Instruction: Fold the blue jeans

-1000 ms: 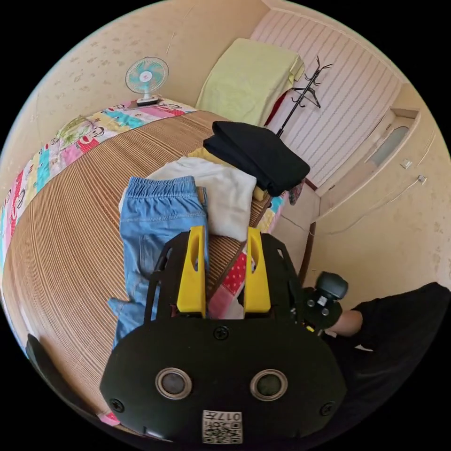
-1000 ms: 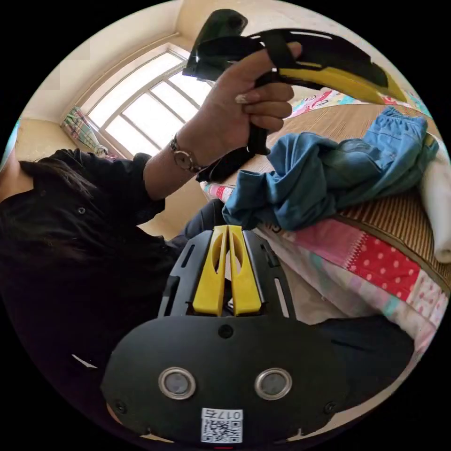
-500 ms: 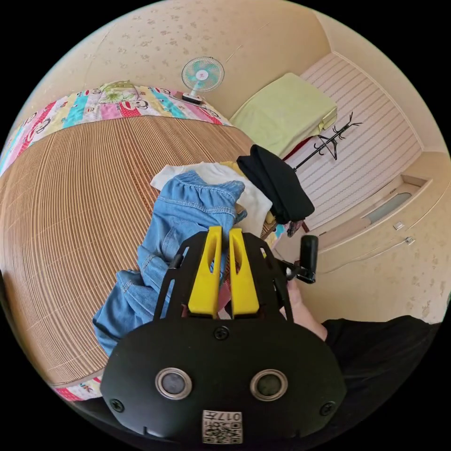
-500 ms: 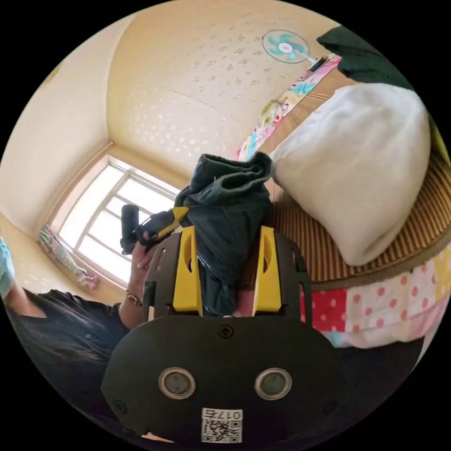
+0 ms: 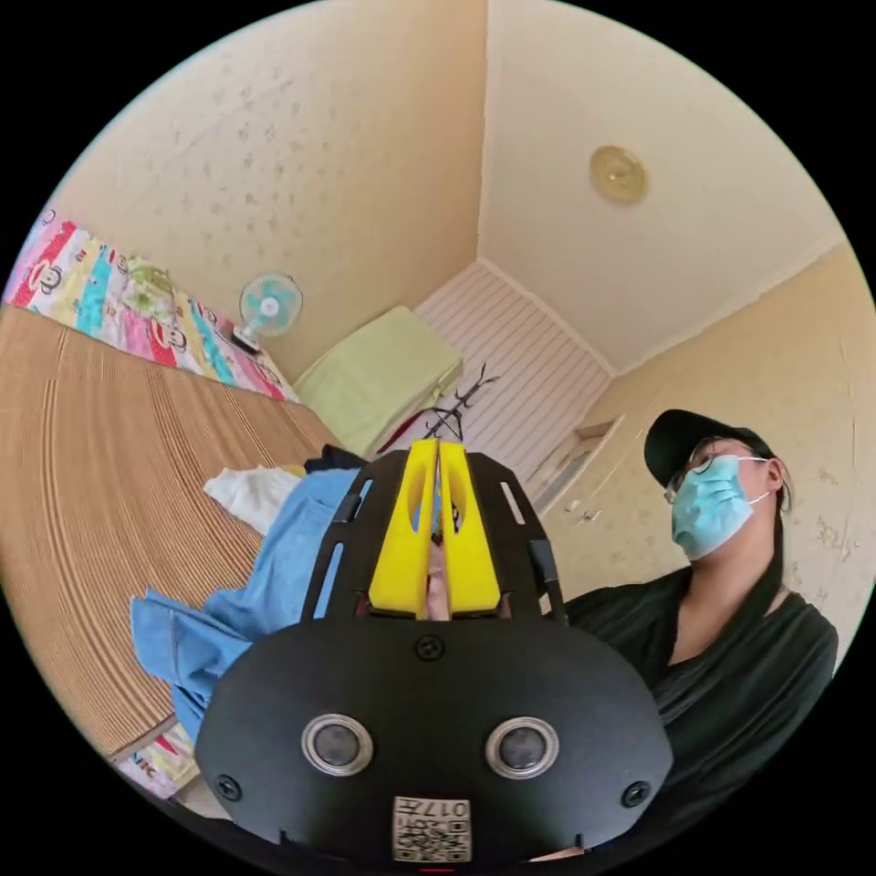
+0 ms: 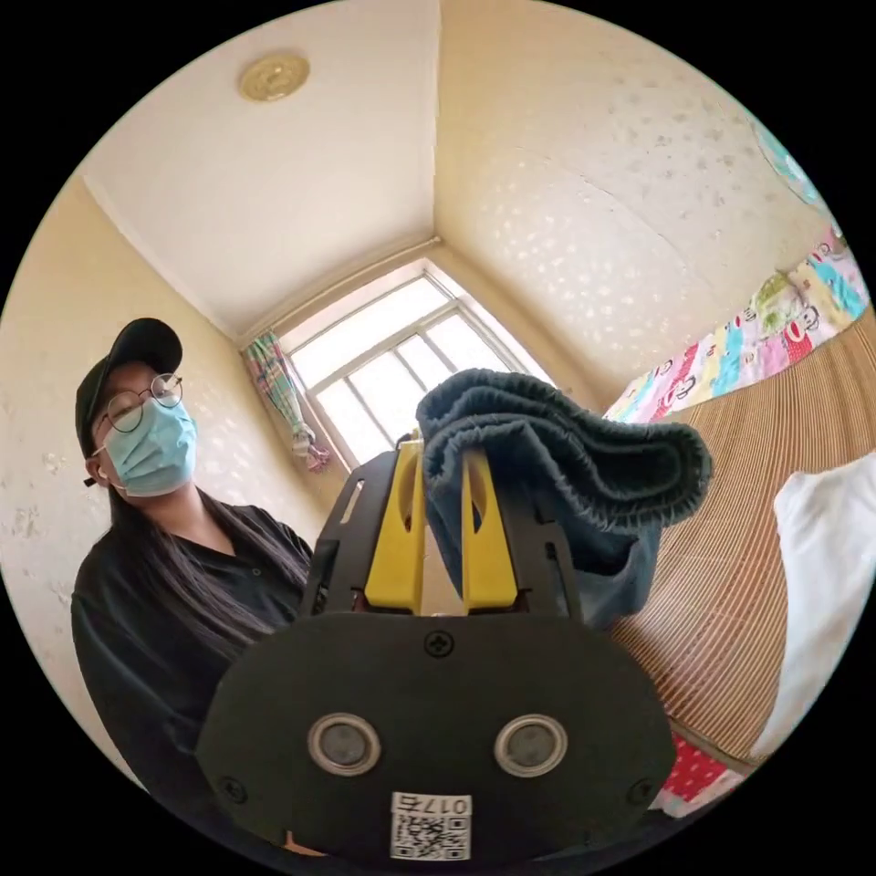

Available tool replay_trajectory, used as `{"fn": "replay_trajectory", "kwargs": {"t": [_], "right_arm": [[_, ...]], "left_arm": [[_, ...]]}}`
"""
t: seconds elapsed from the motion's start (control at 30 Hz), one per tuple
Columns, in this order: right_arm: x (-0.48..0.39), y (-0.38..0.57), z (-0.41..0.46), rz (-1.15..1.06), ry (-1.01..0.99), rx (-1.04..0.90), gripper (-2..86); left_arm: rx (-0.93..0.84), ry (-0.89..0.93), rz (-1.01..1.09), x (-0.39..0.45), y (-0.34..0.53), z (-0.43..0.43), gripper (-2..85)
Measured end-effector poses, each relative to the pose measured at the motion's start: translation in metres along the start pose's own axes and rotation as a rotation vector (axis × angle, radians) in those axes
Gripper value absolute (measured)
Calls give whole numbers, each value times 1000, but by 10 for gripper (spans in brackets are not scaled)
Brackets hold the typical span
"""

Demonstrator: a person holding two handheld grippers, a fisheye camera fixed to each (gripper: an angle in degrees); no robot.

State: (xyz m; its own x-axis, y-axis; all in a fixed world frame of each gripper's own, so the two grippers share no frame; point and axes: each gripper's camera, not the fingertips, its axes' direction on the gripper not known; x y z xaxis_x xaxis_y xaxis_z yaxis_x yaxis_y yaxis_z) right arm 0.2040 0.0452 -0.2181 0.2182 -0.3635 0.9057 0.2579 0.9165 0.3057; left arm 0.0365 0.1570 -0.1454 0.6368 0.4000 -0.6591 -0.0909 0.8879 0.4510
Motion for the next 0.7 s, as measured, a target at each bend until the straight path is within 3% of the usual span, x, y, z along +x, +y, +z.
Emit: {"fn": "replay_trajectory", "kwargs": {"t": [0.03, 0.1, 0.17, 0.23, 0.33, 0.47, 0.6, 0.7], "right_arm": [[-10, -6, 4, -21, 15, -15, 60], [-46, -26, 28, -97, -22, -71, 61], [-67, -34, 53, -151, -82, -107, 61], [-79, -38, 79, -165, -131, -146, 61], [-90, -35, 116, -130, -169, -189, 59], [-99, -24, 141, -88, -187, -247, 46], [-127, -21, 134, -147, -231, -279, 16], [-151, -29, 121, -176, -93, -281, 9]], "left_arm": [[6, -137, 63, 21, -9, -17, -6], [-57, -214, 106, 45, -19, -20, -1], [-125, -187, 123, 65, -19, -7, 35], [-190, -173, 184, 91, -11, 18, 127], [-294, -160, 238, 114, 4, 49, 115], [-174, -246, 244, 131, 11, 25, 37], [-61, -197, 253, 146, 0, -28, 4], [25, -181, 261, 155, -11, -68, -3]]}}
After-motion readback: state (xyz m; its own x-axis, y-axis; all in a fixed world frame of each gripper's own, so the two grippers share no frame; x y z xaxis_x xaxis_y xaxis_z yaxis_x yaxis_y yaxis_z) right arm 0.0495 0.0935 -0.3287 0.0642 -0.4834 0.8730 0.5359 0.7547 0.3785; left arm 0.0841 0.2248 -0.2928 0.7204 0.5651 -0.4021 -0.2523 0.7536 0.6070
